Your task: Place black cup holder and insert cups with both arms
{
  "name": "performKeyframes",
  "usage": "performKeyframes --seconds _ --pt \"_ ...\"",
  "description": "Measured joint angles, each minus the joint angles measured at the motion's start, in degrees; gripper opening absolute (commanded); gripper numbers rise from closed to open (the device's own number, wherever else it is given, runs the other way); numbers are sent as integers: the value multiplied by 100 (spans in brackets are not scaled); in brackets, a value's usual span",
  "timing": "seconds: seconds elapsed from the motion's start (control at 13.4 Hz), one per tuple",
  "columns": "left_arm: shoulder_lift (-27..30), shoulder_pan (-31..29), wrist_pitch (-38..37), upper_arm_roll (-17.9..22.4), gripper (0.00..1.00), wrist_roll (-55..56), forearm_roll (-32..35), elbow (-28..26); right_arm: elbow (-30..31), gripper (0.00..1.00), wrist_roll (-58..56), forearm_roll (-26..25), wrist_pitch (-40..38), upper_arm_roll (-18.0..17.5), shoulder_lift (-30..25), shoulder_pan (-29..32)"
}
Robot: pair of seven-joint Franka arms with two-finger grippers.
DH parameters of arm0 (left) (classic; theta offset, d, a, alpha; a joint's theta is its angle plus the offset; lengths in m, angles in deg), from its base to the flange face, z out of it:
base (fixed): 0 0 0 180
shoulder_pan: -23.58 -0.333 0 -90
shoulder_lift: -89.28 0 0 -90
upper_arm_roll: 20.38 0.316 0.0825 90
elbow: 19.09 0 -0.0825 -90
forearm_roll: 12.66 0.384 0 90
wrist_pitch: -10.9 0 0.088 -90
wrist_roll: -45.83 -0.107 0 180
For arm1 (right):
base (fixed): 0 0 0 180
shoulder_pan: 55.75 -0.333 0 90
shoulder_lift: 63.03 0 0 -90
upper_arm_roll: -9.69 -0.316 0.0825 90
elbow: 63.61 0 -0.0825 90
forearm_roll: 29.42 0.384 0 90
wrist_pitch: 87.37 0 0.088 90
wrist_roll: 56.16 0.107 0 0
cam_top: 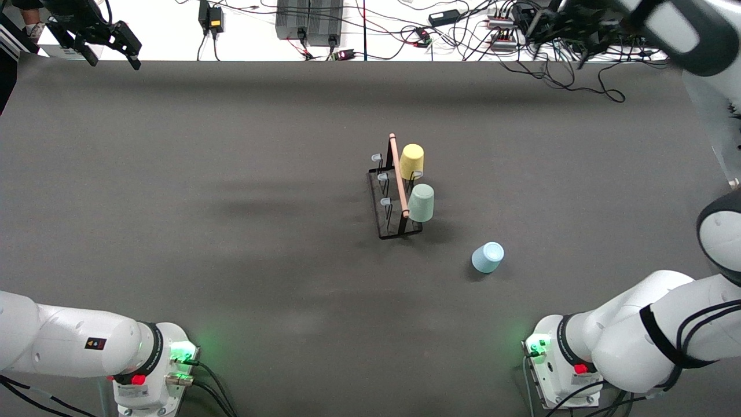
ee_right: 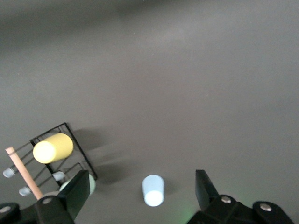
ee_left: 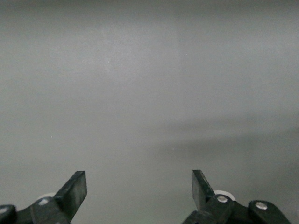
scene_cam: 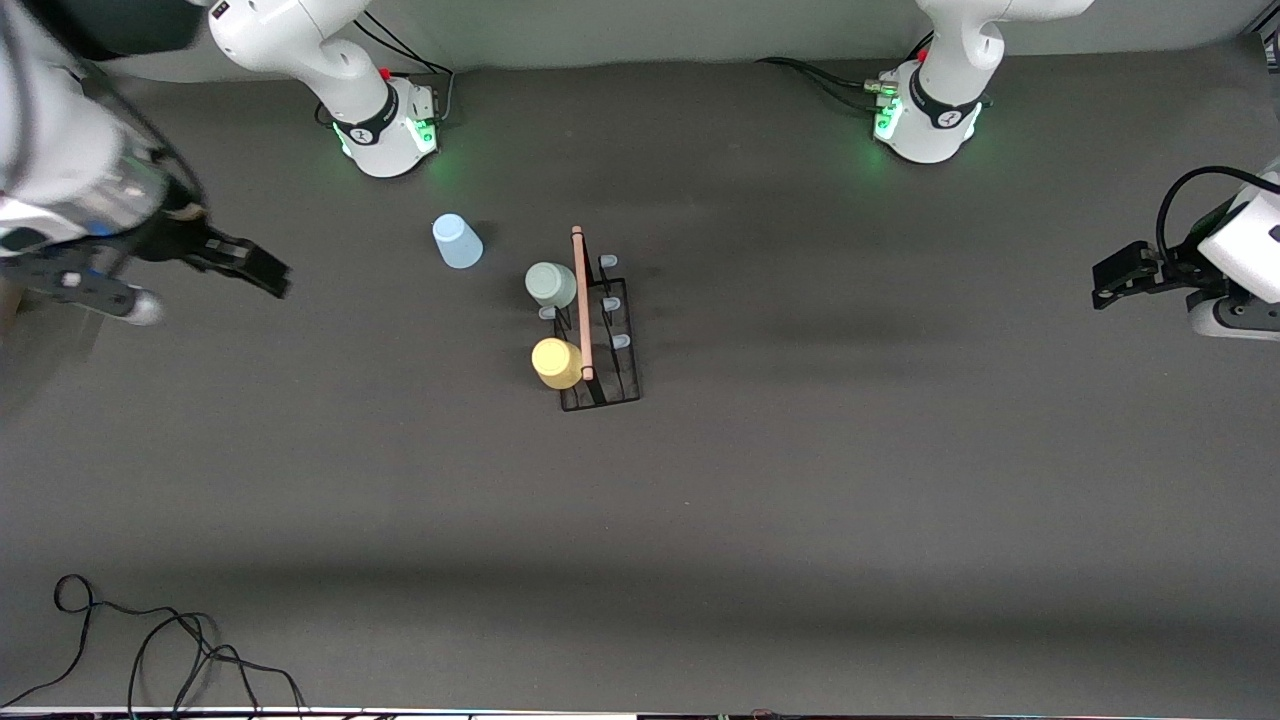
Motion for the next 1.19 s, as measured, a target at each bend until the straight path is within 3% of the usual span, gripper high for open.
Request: performKeyframes --seconds 0.37,0.45,0.6,1.04,1.19 --pt "-1 -2 7 9 100 0 0 0 17 100 -2094 -12 145 -1520 -66 2463" --pt "-1 -3 10 13 100 0 0 0 35 100 -2484 -11 242 -1683 -65 2798" --pt "-1 -3 16 14 100 0 0 0 82 100 -3011 6 378 -1765 -63 3117" --pt "-1 -3 15 12 100 0 0 0 98 100 -3077 7 408 -1931 -63 3194" --pt "-1 -3 15 12 100 0 0 0 97 100 -3077 7 408 -2265 -64 3532"
